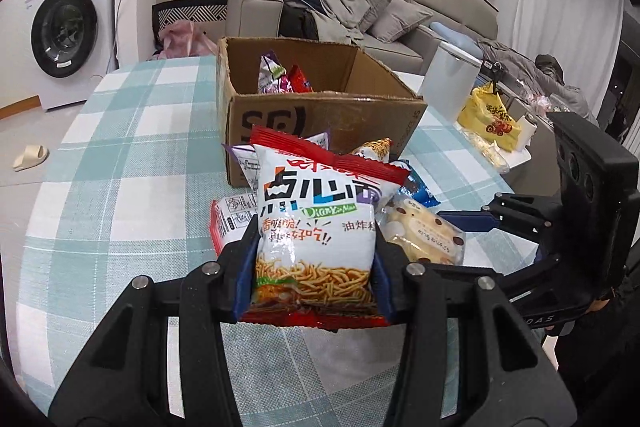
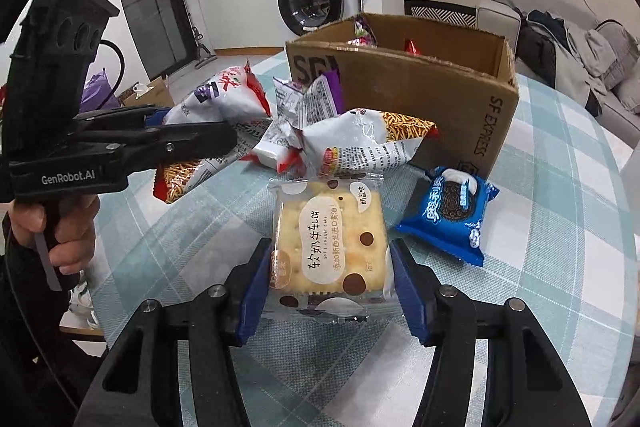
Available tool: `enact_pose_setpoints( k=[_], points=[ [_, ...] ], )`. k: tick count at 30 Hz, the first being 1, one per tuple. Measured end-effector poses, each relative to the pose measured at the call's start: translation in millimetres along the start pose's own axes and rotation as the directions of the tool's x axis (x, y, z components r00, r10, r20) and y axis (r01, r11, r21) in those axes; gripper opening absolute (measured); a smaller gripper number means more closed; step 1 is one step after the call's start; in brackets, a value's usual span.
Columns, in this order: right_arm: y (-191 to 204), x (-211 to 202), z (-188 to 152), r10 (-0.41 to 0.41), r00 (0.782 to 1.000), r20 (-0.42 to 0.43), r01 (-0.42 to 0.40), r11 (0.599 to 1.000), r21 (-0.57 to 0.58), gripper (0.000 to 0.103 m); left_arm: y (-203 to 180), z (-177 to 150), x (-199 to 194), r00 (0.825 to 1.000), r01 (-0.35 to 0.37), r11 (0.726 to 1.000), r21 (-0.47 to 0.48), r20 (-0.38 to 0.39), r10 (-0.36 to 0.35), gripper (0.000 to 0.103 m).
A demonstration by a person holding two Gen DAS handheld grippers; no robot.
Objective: Organize snacks
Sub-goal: 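Lift both held packets and carry them over the cardboard box, lowering them inside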
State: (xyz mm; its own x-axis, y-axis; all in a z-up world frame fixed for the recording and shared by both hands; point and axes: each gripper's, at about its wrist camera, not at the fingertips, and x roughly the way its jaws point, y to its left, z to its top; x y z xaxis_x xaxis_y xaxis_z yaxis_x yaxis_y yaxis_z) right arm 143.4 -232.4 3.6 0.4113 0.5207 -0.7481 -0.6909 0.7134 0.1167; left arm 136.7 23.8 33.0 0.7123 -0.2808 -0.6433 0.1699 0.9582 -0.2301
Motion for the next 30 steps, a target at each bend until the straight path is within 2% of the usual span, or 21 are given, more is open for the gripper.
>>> enact_pose_setpoints(
  k=[4, 16, 30],
  points=[
    [1, -20, 0, -0.007, 0.999, 0.041, 0.007, 1.0, 0.001, 0.058, 1, 3, -7, 1.0, -0.006, 1.0, -0.005, 0.017, 0.006, 0.045],
    [-1, -41, 15, -0.053, 0.992, 0.112, 0.052, 0.999, 0.017, 0.058, -2, 6, -21, 0.998, -0.022, 1.0, -0.012, 0.055, 0.023, 0.045],
    [-17, -68, 37, -0.113, 0.962, 0.25, 0.077, 0.986, 0.148, 0.058, -1, 32, -38, 0.987, -0.077, 0.997, -0.031, 0.138, 0.08, 0.045]
  ],
)
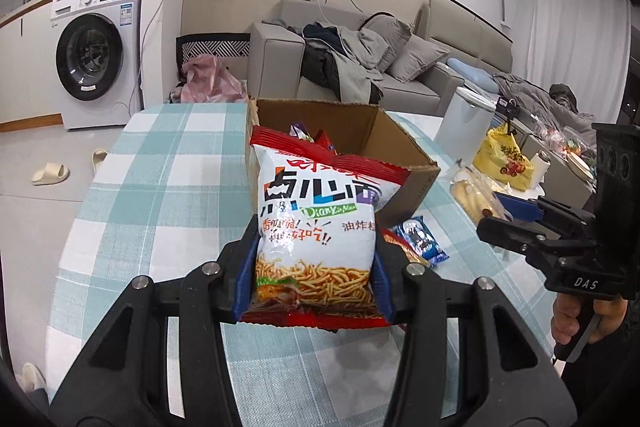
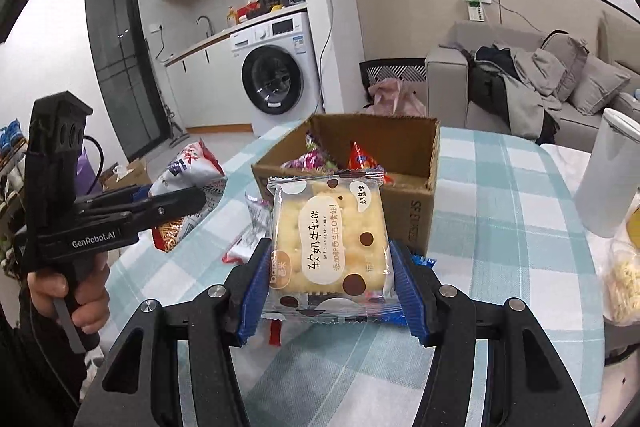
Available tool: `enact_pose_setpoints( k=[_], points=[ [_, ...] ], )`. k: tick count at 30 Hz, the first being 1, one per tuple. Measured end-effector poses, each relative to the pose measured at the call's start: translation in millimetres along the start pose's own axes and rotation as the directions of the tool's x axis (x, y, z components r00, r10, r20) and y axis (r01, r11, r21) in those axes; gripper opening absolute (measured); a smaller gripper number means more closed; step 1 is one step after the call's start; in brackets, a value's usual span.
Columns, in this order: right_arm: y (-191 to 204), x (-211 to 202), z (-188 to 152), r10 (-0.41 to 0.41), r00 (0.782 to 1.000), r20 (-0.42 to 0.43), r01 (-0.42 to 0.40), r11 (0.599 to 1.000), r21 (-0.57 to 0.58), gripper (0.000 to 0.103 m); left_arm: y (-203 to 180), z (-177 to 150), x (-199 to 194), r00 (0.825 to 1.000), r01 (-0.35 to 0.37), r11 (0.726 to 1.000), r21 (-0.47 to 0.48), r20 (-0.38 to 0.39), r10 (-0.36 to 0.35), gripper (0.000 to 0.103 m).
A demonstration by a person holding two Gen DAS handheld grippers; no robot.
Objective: Organize snacks
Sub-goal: 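Lift both held packets and carry them over the cardboard box, lowering them inside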
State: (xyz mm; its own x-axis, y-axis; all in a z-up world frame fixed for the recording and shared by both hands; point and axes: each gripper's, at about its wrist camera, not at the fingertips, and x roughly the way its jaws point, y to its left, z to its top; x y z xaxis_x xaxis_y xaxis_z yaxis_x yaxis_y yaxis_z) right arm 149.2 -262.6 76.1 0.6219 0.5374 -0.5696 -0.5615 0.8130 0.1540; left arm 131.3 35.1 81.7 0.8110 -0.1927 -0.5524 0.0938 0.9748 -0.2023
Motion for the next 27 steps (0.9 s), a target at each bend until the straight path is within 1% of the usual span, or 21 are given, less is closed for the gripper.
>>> enact_pose_setpoints(
  k=[7, 11, 18, 21, 24, 27],
  points=[
    [-2, -9, 23, -0.032, 0.998, 0.061, 0.029, 0.999, 0.043, 0.058, 2, 23, 8, 1.0, -0.003, 1.0, -0.008, 0.026, 0.004, 0.045],
    [-5, -7, 34, -0.037, 0.996, 0.075, 0.032, 0.997, 0.07, 0.058, 3, 35, 15, 0.999, -0.011, 1.0, -0.003, 0.038, 0.011, 0.045],
    [-8, 10, 49, -0.038, 0.996, 0.085, 0.029, 0.994, 0.106, 0.058, 2, 57, 34, 0.998, -0.016, 1.0, -0.001, 0.057, 0.016, 0.045],
    [-13, 19, 53, -0.042, 0.996, 0.085, 0.031, 0.991, 0.129, 0.058, 1, 64, 45, 0.997, -0.033, 0.999, 0.006, 0.069, 0.033, 0.045],
    [-19, 26, 56, -0.055, 0.993, 0.101, 0.039, 0.987, 0.153, 0.058, 4, 69, 60, 0.996, -0.044, 0.999, -0.01, 0.072, 0.045, 0.045],
    [-26, 36, 57, -0.057, 0.993, 0.106, 0.039, 0.984, 0.171, 0.058, 9, 73, 77, 0.997, -0.039, 0.999, -0.03, 0.063, 0.041, 0.045]
  ],
)
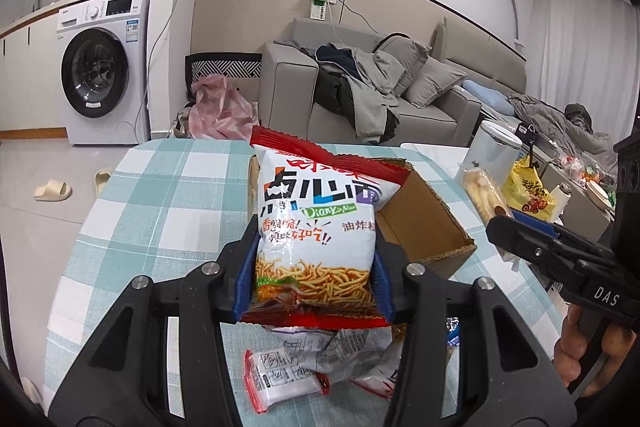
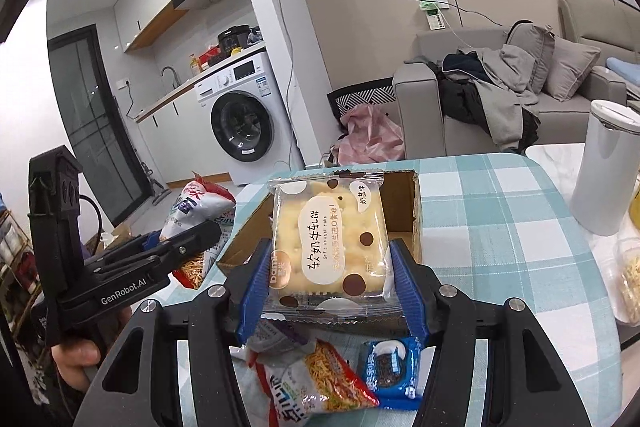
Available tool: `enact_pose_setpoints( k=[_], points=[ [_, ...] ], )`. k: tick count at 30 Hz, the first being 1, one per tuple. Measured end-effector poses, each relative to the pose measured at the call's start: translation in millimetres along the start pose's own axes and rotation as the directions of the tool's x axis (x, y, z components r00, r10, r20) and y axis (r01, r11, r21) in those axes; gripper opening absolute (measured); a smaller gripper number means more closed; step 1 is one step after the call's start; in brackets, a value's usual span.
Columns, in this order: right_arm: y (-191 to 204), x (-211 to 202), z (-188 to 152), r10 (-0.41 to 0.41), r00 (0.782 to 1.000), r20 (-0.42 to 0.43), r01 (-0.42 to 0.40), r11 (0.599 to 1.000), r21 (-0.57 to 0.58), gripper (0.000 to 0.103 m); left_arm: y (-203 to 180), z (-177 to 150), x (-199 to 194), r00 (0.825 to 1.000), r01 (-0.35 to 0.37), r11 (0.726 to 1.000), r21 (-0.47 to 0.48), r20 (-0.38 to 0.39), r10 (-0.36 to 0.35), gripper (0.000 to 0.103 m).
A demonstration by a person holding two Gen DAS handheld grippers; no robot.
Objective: Organize snacks
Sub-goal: 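Lift both held packets and carry them over the cardboard box, lowering them inside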
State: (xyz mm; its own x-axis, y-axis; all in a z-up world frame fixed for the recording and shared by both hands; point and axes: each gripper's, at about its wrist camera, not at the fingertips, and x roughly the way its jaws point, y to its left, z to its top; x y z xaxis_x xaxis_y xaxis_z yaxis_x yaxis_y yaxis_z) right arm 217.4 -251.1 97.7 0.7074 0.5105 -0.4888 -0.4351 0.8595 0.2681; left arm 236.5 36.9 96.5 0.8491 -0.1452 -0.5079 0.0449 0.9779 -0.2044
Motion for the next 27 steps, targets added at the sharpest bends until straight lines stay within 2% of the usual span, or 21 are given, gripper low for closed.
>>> enact_pose_setpoints(
  k=[7, 12, 18, 23, 27],
  points=[
    [-13, 27, 3, 0.05, 0.998, -0.031, -0.048, 0.996, 0.072, 0.058, 3, 2, 33, 1.0, -0.002, 1.0, 0.013, 0.018, 0.002, 0.045],
    [-16, 39, 5, 0.043, 0.999, -0.02, -0.041, 0.995, 0.09, 0.058, 4, 0, 59, 1.0, -0.005, 1.0, 0.008, 0.001, 0.005, 0.045],
    [-23, 50, 7, 0.033, 0.999, -0.014, -0.031, 0.991, 0.129, 0.058, -2, -4, 75, 0.999, -0.033, 0.999, 0.042, 0.034, 0.031, 0.045],
    [-22, 62, 8, 0.031, 0.999, -0.017, -0.028, 0.992, 0.127, 0.058, -3, -6, 81, 0.999, -0.025, 0.999, 0.044, 0.042, 0.023, 0.045],
    [-25, 73, 7, 0.022, 0.999, -0.032, -0.017, 0.991, 0.136, 0.058, -1, -8, 92, 1.0, -0.012, 0.999, 0.039, 0.021, 0.011, 0.045]
  ],
)
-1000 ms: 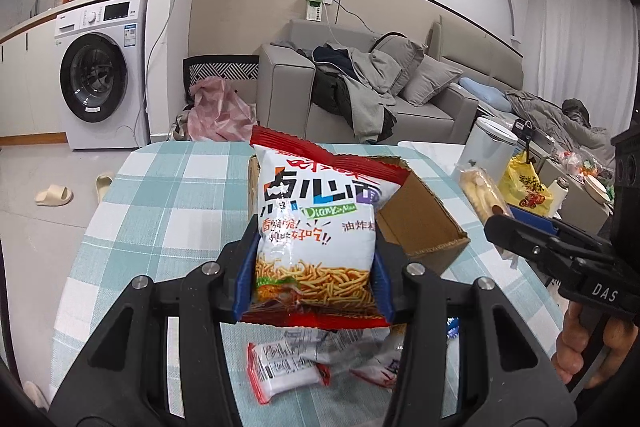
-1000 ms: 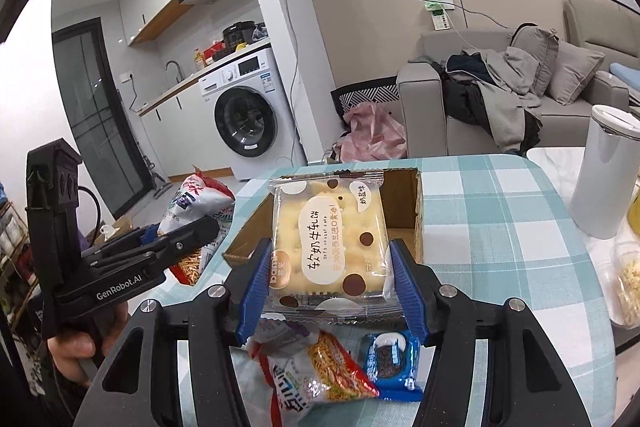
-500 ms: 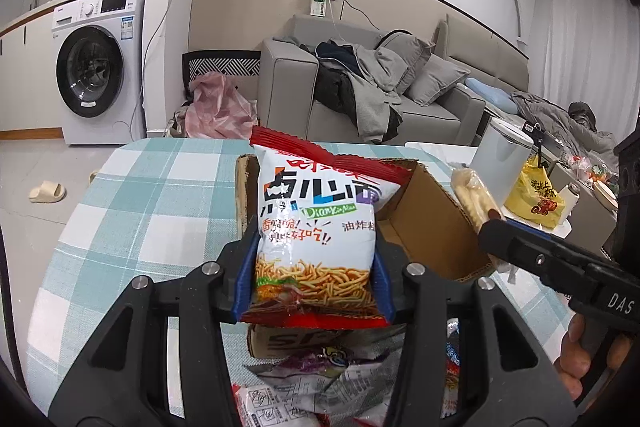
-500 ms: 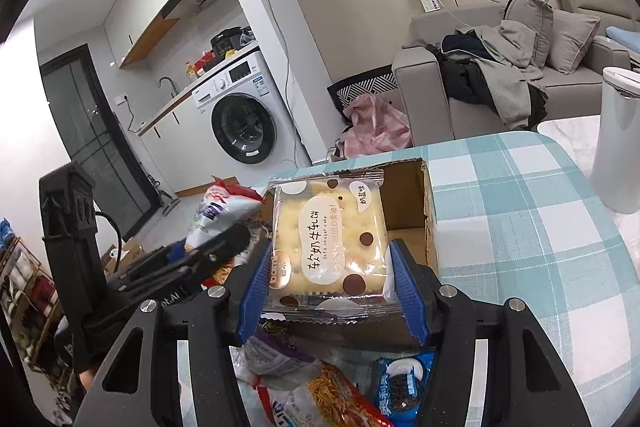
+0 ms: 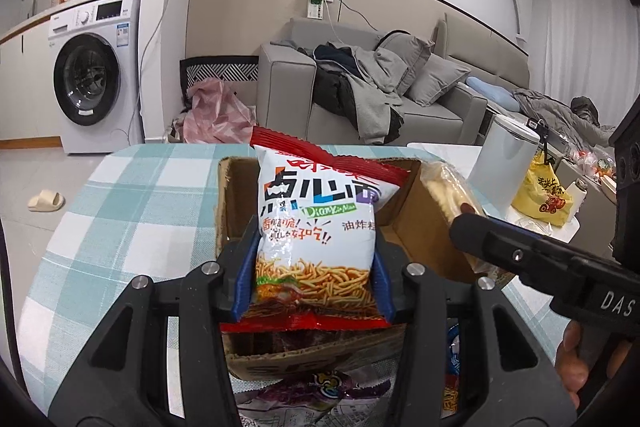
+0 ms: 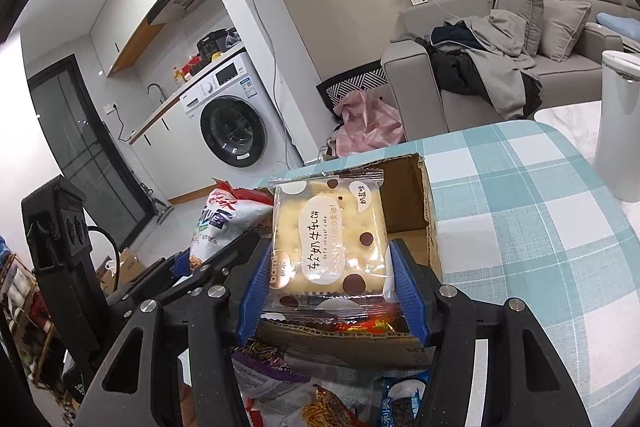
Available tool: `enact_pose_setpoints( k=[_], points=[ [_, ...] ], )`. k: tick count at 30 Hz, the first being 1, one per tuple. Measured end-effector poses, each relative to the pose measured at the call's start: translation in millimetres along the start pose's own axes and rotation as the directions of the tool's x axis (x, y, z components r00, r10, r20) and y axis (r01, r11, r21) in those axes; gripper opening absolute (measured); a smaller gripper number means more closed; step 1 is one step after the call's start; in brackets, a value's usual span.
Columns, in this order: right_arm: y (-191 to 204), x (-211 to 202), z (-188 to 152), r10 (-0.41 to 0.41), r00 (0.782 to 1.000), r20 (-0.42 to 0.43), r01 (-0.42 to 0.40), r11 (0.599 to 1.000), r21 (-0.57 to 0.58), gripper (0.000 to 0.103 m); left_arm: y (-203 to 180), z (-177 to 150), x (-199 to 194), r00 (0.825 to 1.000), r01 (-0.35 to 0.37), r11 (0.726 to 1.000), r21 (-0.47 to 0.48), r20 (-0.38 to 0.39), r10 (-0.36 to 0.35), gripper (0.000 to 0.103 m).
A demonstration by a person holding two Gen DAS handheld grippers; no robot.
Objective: Organize snacks
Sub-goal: 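Lift both held packets and carry them over the cardboard box, lowering them inside, then open both tools to drop the packets into the box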
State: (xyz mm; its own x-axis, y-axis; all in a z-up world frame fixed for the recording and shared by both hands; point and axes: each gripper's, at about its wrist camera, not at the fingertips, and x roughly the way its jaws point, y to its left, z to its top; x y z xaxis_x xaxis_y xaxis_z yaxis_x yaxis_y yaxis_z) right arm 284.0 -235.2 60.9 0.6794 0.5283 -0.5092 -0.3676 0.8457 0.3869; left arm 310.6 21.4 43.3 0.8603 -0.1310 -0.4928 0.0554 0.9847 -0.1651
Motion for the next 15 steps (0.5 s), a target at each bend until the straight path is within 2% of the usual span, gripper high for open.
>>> enact_pose_setpoints(
  k=[4, 10, 15],
  points=[
    [-3, 8, 1, -0.014, 1.0, -0.009, 0.014, 1.0, 0.0, 0.058, -3, -4, 5, 1.0, -0.009, 0.999, 0.031, 0.003, 0.009, 0.045],
    [-6, 15, 1, -0.021, 1.0, -0.014, 0.021, 1.0, -0.005, 0.059, 4, -7, 13, 1.0, 0.015, 1.0, 0.001, -0.026, -0.015, 0.045],
    [-4, 19, -1, -0.029, 0.999, -0.024, 0.028, 0.999, -0.018, 0.059, 0, -10, 17, 1.0, -0.002, 0.999, 0.039, -0.023, 0.003, 0.045]
  ],
)
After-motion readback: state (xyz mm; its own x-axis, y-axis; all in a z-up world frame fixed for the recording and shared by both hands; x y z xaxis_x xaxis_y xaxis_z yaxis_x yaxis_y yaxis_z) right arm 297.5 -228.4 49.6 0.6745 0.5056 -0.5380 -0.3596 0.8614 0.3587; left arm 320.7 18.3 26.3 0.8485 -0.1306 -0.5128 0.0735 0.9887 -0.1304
